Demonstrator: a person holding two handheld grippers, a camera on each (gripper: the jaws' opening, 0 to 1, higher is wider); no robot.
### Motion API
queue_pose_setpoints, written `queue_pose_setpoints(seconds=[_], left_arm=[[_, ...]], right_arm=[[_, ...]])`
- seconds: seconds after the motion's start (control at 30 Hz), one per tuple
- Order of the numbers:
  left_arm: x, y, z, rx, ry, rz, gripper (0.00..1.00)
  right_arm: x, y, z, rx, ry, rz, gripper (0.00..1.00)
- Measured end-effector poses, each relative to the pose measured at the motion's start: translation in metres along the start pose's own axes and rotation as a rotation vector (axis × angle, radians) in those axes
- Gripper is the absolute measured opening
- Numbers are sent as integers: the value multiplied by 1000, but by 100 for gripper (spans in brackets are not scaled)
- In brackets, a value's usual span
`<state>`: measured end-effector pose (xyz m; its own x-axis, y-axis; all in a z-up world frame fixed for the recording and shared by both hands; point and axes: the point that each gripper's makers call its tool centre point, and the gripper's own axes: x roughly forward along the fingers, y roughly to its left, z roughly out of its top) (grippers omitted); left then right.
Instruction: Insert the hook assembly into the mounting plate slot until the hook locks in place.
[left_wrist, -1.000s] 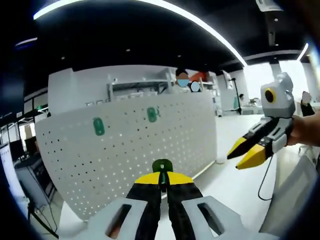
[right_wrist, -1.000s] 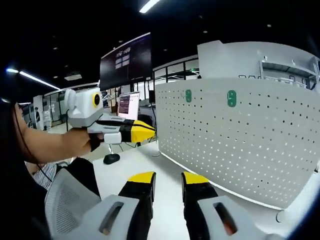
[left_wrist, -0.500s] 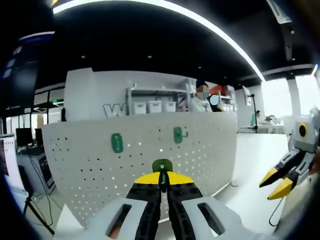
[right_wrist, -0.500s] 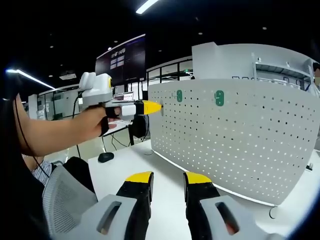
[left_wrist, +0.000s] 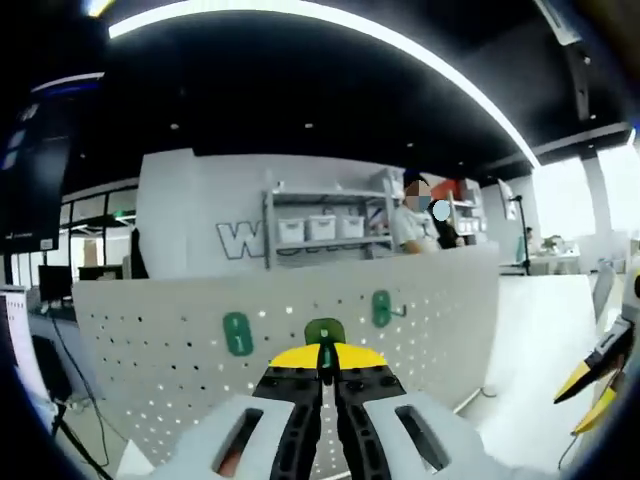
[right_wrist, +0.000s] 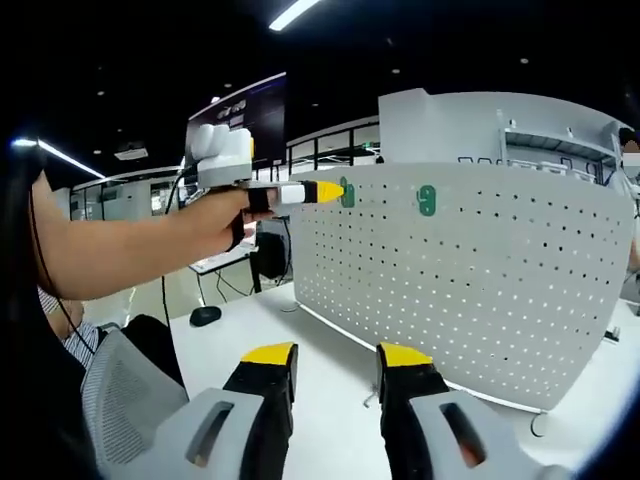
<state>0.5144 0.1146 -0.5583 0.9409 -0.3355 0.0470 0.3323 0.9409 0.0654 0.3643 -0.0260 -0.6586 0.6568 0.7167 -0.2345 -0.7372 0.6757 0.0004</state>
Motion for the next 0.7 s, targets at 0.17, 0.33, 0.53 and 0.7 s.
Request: queue_pose_setpoints(seconds=[0.17,0.33,0.53,0.7], left_arm=[[13,6,2,-10,-4,15,3],[22,9,0,-7,2,23,3],[31,15,-3,-15,7,35,3],[38,19,-5,-25,6,45,3]], right_arm=[[0,-4,3,-4,-10,-9,37],[2,-5,4,-8,-16,-7,43],[4,-6,6,-9,-37,-3,58],[5,-8,12,4,-84,-8,78]])
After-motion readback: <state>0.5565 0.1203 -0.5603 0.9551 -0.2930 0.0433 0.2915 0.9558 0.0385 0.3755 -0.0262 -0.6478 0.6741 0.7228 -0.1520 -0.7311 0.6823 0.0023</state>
